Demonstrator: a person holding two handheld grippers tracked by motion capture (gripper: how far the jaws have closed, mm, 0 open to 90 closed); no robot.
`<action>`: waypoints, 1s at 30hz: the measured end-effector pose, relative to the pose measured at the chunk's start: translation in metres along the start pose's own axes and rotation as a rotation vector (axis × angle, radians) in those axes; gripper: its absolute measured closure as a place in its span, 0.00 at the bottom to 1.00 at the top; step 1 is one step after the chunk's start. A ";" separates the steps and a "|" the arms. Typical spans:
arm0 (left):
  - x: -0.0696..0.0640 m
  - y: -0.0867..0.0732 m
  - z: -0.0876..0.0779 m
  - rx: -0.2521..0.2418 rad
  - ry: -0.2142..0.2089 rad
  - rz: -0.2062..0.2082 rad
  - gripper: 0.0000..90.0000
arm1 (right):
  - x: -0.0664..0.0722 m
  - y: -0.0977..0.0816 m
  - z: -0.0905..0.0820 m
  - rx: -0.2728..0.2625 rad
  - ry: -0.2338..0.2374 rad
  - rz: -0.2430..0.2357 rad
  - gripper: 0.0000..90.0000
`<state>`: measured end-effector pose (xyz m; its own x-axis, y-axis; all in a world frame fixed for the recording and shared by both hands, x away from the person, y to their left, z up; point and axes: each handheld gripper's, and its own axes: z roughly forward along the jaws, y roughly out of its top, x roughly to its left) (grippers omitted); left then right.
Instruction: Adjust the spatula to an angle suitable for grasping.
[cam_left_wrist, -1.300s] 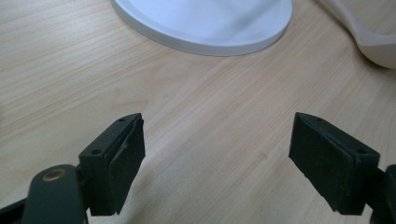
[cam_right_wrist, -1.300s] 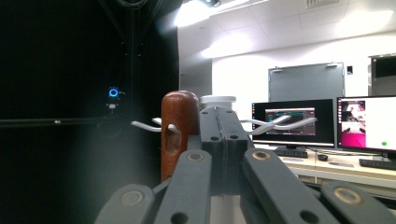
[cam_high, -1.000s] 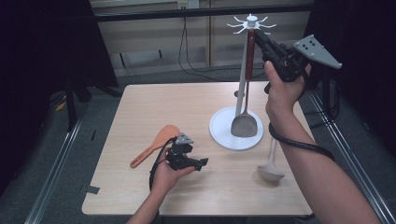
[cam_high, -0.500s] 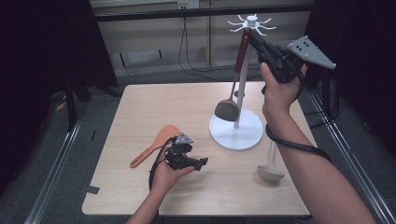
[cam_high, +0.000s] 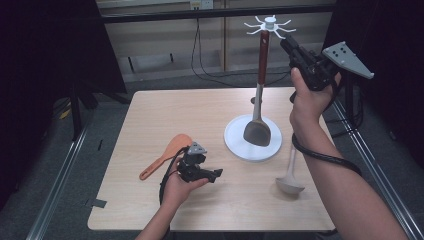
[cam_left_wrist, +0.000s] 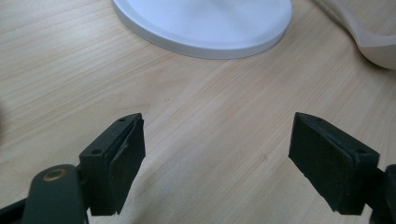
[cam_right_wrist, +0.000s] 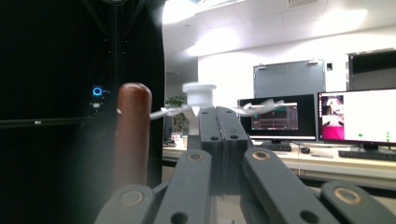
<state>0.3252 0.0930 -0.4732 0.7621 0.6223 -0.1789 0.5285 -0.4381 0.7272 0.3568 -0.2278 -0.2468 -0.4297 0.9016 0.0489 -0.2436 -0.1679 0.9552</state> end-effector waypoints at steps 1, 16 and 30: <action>-0.001 0.000 0.001 -0.001 0.009 -0.005 0.20 | 0.001 0.001 0.000 -0.003 0.002 -0.004 1.00; 0.000 0.000 0.000 -0.003 0.000 0.000 0.21 | 0.014 0.000 0.007 0.004 0.051 -0.012 1.00; 0.000 -0.001 0.000 -0.001 0.006 -0.004 0.21 | 0.013 -0.002 0.005 0.005 0.044 0.021 0.96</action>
<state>0.3246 0.0930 -0.4737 0.7579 0.6277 -0.1778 0.5308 -0.4348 0.7275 0.3561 -0.2137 -0.2465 -0.4725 0.8796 0.0562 -0.2297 -0.1844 0.9556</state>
